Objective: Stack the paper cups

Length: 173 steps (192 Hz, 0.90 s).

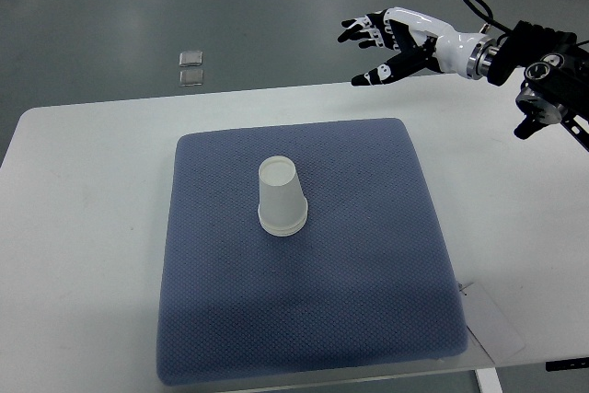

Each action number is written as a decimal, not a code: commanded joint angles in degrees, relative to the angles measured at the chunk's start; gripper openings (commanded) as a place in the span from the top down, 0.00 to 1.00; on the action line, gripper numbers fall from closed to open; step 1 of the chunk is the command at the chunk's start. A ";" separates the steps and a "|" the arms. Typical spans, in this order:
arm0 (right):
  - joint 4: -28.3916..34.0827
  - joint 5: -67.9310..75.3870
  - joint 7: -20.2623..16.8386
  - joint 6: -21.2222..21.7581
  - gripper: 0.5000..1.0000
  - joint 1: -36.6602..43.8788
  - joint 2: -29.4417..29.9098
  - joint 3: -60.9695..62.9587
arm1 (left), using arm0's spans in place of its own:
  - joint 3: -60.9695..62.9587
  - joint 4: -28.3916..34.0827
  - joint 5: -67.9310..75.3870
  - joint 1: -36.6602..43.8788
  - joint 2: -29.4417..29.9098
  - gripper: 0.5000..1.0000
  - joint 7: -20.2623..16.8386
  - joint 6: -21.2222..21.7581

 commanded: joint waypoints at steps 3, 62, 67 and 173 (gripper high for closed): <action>-2.83 2.08 -1.18 -4.20 0.19 -3.16 0.66 2.83 | 0.00 0.00 0.00 0.00 0.00 0.00 0.00 0.00; -7.05 10.88 -1.10 -5.17 0.17 -5.89 0.93 3.01 | 0.00 0.00 0.00 0.00 0.00 0.00 0.00 0.00; -7.40 10.96 -1.01 -5.25 0.17 -5.98 0.93 3.10 | 0.00 0.00 0.00 0.00 0.00 0.00 0.00 0.00; -14.61 22.21 -0.48 -4.64 0.16 -9.23 1.10 3.36 | 0.00 0.00 0.00 0.00 0.00 0.00 0.00 0.00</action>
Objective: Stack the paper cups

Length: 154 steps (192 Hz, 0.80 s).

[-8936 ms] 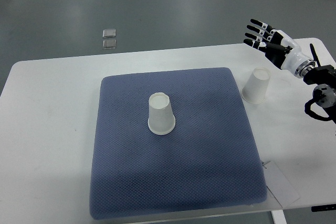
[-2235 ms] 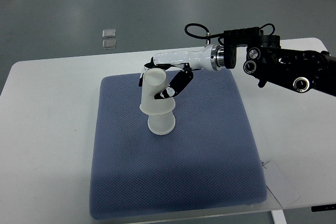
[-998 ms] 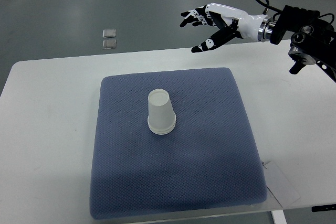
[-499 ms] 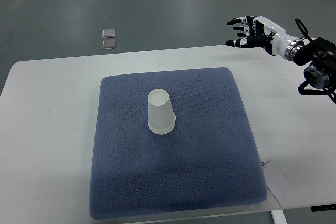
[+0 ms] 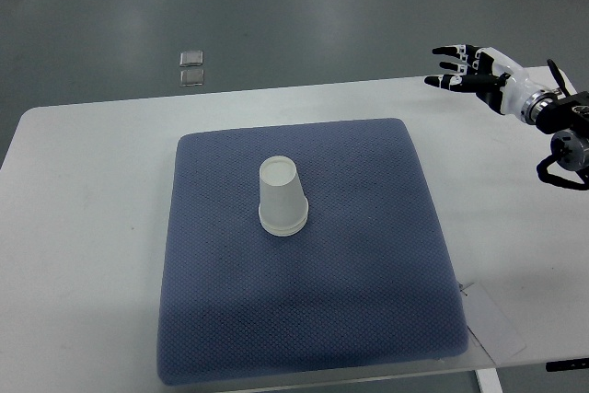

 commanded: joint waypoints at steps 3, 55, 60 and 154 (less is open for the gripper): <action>-1.54 2.13 0.04 0.03 0.16 -0.59 0.39 -0.04 | 0.00 0.00 0.00 0.00 0.00 0.00 0.00 0.00; -2.51 7.40 0.04 -0.14 0.16 -1.73 1.44 1.80 | 0.00 0.00 0.00 0.00 0.00 0.00 0.00 0.00; -2.60 8.02 0.04 -0.05 0.16 -1.73 1.44 1.80 | 0.00 0.00 0.00 0.00 0.00 0.00 0.00 0.00; -2.42 13.20 0.04 0.39 0.16 -3.57 4.61 2.86 | 0.00 0.00 0.00 0.00 0.00 0.00 0.00 0.00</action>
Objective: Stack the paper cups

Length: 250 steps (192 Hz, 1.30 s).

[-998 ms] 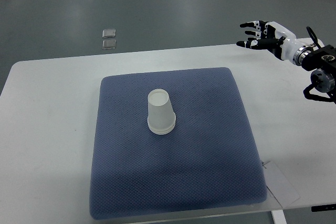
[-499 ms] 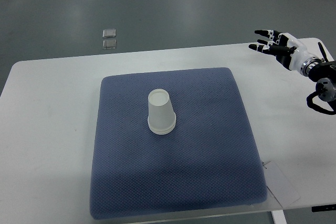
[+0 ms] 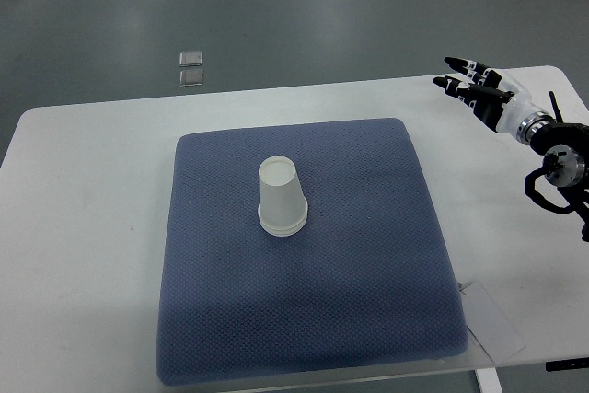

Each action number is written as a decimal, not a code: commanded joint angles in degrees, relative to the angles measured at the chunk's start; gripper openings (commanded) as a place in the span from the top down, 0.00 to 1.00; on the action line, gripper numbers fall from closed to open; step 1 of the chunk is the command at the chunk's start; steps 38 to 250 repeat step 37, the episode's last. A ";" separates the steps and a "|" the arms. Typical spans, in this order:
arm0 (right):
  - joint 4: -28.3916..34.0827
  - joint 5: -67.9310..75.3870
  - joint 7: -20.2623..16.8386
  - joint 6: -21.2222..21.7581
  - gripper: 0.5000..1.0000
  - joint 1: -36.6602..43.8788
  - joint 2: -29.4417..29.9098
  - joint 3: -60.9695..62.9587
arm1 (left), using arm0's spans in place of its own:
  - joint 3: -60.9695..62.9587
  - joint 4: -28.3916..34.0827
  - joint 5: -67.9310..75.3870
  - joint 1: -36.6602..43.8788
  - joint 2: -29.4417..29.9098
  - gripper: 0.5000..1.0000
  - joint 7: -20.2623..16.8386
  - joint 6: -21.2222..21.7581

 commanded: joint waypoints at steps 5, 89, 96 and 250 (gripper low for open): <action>0.05 0.06 -0.01 0.01 0.16 -0.65 0.98 0.71 | 0.00 0.00 0.00 0.00 0.00 0.00 0.00 0.00; 0.05 0.06 -0.01 0.01 0.16 -1.01 1.68 1.15 | 0.00 0.00 0.00 0.00 0.00 0.00 0.00 0.00; 0.05 0.06 -0.01 0.01 0.16 -1.01 1.68 1.15 | 0.00 0.00 0.00 0.00 0.00 0.00 0.00 0.00; 0.05 0.06 -0.01 0.01 0.16 -1.01 1.68 1.15 | 0.00 0.00 0.00 0.00 0.00 0.00 0.00 0.00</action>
